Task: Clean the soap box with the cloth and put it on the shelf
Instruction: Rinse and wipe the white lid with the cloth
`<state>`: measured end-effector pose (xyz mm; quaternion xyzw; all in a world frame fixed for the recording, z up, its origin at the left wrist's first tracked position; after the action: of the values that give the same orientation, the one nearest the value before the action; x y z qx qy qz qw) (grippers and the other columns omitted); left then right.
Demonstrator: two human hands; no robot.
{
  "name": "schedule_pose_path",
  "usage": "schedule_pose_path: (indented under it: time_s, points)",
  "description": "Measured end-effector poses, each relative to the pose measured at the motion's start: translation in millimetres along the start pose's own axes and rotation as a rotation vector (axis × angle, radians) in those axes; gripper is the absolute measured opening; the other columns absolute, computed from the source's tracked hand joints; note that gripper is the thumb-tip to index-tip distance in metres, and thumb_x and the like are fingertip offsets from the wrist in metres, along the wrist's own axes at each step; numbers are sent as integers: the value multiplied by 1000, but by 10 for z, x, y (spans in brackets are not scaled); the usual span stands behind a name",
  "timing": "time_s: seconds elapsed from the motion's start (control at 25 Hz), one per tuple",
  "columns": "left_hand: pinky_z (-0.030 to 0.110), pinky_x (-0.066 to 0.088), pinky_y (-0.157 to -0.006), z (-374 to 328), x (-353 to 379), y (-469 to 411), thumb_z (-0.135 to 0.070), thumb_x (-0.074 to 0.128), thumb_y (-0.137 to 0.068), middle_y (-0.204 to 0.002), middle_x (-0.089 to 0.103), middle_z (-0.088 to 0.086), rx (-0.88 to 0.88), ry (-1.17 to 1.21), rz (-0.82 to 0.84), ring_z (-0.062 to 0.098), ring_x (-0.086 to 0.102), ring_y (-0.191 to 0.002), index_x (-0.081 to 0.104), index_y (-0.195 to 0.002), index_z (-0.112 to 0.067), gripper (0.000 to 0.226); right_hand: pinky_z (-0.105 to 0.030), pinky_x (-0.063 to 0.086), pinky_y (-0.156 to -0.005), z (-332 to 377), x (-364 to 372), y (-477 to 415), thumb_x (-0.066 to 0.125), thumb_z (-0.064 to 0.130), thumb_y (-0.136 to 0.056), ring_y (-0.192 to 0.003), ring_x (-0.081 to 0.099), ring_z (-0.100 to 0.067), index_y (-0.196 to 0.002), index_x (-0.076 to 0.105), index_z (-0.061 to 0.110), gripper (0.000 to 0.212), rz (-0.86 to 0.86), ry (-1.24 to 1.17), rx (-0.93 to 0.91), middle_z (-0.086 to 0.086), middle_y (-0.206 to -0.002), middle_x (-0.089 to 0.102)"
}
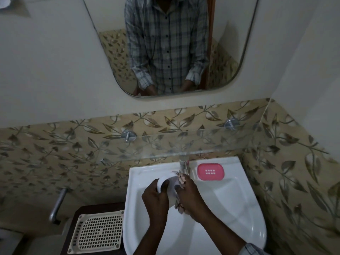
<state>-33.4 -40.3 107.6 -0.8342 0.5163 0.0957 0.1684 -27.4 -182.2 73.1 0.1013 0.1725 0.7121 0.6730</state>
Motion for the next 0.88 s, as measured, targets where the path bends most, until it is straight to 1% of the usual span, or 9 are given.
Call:
schedule_pose_path:
  time_s: [0.08,0.16,0.24,0.36,0.48,0.64,0.72,0.84,0.88]
  points:
    - [16,50,-65,4,24,-42,-16,67,-91,-74,73,-13,-75,45,-48,4,69,-75,73,-81,-20,12,-51,56,-52,-179,103,80,42,11,-101,-51,68,-29,-105,60,17,20,-3,-81,107,-16,-68,74]
    - [26,54,-69,23,52,-37,-18,67,-91,-80,73,-8,-168,116,-31,16,71,-83,74,-91,-15,7,-45,56,-46,-177,-4,42,41,11,-101,-47,69,-21,-104,59,14,19,-107,-62,92,-7,-61,74]
    - [23,53,-77,-17,-20,-35,-14,72,-86,-98,72,-12,-174,108,-16,10,69,-97,69,-117,-24,33,-39,59,-58,-11,-231,-91,42,11,-101,-71,74,-26,-119,60,15,25,-220,154,-27,-10,-86,77]
    - [21,49,-81,-155,99,-144,-20,72,-85,-117,69,-11,113,-421,277,7,65,-108,59,-133,-28,50,-35,49,-98,272,-200,-179,42,13,-103,-121,57,-26,-140,47,13,38,-184,897,-402,-10,-135,58]
    - [30,47,-77,-180,349,-158,-23,53,-95,-110,74,2,208,-900,520,23,66,-102,67,-111,-17,22,-34,50,-93,352,-30,-136,38,20,-102,-118,55,-22,-138,44,19,37,-137,1111,-533,-3,-130,56]
    - [25,40,-57,-194,217,-175,-9,54,-92,-68,70,1,151,-534,307,14,65,-66,61,-71,-12,23,-43,55,-88,369,-128,-168,43,15,-99,-109,64,-28,-130,53,20,33,-216,602,-367,-9,-123,65]
    - [17,36,-50,-174,147,-134,-11,53,-93,-53,57,-10,70,-264,172,0,53,-52,47,-59,-25,37,-39,61,-61,219,-230,-176,42,11,-97,-88,72,-33,-131,53,21,37,-249,237,-109,-17,-111,69]
    - [12,44,-58,-70,128,-37,-24,50,-100,-65,66,-16,-159,-19,6,-2,60,-62,59,-67,-27,35,-25,51,-53,94,-173,-155,50,12,-96,-89,71,-28,-131,55,16,36,-266,95,77,-12,-111,70]
    - [20,51,-67,-12,119,-21,-28,49,-102,-75,71,-12,-240,61,-52,2,64,-72,67,-78,-21,31,-27,53,-53,17,-88,-142,51,12,-96,-81,73,-24,-124,58,15,30,-243,-17,119,-10,-103,71]
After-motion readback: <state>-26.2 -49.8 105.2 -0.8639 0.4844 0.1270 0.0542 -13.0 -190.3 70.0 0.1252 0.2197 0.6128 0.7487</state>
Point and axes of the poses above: each hand's wrist, its own y-axis away from the middle knuckle, its own x-axis out of the palm, z = x × y, the point moved 8 cm from there along -y, towards the middle knuckle
